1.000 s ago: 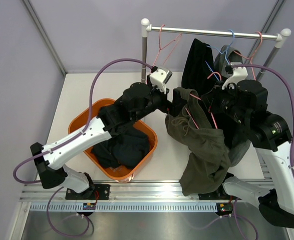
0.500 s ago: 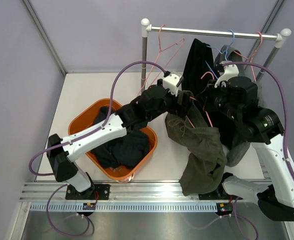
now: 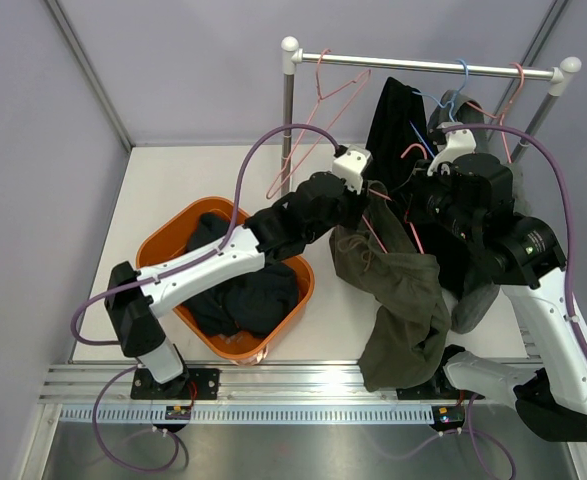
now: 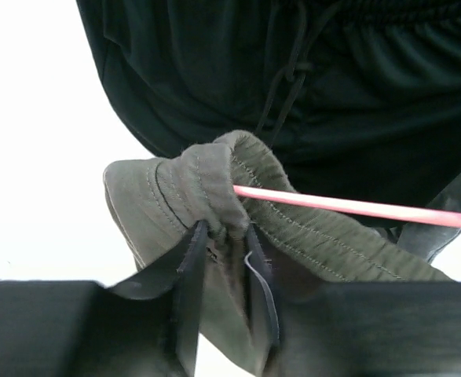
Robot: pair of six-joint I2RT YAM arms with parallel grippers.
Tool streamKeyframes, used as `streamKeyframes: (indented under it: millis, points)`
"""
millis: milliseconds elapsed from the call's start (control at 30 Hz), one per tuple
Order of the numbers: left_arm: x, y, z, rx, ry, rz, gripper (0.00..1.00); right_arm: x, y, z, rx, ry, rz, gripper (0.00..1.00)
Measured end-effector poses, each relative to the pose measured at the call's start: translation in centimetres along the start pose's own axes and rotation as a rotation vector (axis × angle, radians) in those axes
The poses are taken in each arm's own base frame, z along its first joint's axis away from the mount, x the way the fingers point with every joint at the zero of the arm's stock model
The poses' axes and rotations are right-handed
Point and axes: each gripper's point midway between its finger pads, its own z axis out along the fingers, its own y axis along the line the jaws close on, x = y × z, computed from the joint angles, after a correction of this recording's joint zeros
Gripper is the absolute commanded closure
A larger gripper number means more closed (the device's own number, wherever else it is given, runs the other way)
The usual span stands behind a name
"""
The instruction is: Remove the shorts from the hanger
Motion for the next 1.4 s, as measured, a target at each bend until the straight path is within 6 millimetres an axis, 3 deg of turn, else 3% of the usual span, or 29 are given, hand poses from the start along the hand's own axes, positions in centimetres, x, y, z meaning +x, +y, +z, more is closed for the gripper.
streamKeyframes:
  millis: [100, 233, 500, 700, 1000, 1233, 1333, 1400]
  points:
    - [0.2, -0.1, 0.4, -0.005, 0.006, 0.003, 0.90, 0.0, -0.2, 0.0, 0.009, -0.002, -0.001, 1.00]
    - [0.1, 0.3, 0.4, -0.024, 0.010, 0.010, 1.00, -0.1, -0.2, 0.0, 0.013, -0.004, -0.001, 1.00]
    - [-1.2, 1.9, 0.9, -0.131, -0.001, 0.031, 1.00, -0.2, -0.1, -0.4, 0.006, -0.016, 0.000, 1.00]
    - [-2.0, 4.9, 2.3, -0.248, 0.005, 0.031, 1.00, -0.7, -0.2, -1.3, 0.006, -0.043, 0.002, 1.00]
    - [-0.3, 9.2, 4.0, -0.353, 0.071, 0.038, 1.00, -2.0, 0.2, -3.4, -0.027, -0.116, 0.010, 1.00]
    - [1.0, 7.7, 3.4, -0.286, 0.109, 0.055, 1.00, -1.8, 0.1, -3.4, -0.026, -0.115, 0.010, 1.00]
    - [1.7, 5.9, 1.6, -0.205, 0.126, 0.092, 1.00, -1.5, -0.1, -3.1, -0.017, -0.107, 0.009, 1.00]
    - [1.8, 3.5, -0.6, -0.106, 0.125, 0.136, 1.00, -1.5, -0.3, -2.8, -0.006, -0.111, 0.008, 1.00]
